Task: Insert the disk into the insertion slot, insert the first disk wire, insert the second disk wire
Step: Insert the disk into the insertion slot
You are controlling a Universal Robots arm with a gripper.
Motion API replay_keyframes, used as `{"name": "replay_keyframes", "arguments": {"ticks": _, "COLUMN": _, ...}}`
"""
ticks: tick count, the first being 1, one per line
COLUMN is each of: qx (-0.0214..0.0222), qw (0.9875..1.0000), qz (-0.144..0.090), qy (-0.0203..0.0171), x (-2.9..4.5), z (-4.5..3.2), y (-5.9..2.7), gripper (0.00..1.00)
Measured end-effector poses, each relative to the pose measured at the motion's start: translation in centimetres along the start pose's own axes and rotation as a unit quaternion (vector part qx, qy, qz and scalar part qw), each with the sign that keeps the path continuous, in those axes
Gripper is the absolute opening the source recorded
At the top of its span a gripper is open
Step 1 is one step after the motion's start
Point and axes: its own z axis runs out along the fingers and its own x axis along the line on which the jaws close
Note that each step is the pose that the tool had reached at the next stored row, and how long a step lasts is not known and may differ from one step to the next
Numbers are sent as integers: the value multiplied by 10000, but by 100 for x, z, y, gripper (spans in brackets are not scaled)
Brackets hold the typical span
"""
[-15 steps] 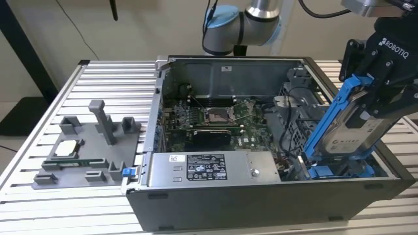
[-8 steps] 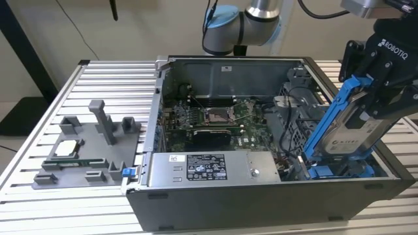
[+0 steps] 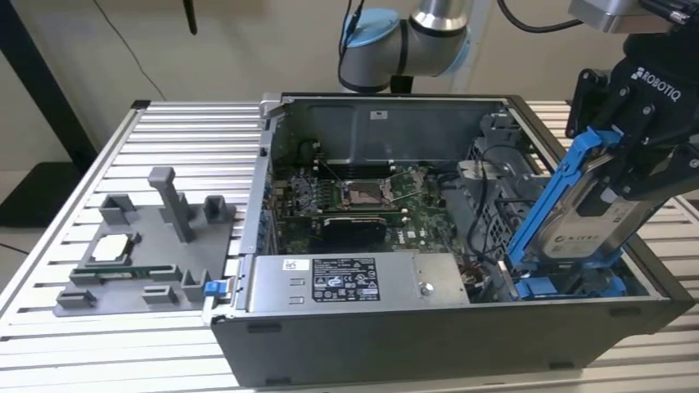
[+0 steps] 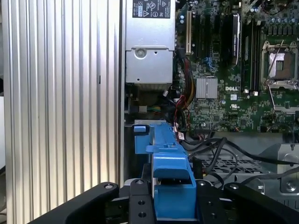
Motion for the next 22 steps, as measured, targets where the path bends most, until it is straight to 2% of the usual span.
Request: {"name": "replay_keyframes", "arguments": {"ticks": 22, "qx": 0, "qw": 10000, "qz": 1, "qy": -1, "x": 0, "z": 60, "y": -2, "gripper": 0}}
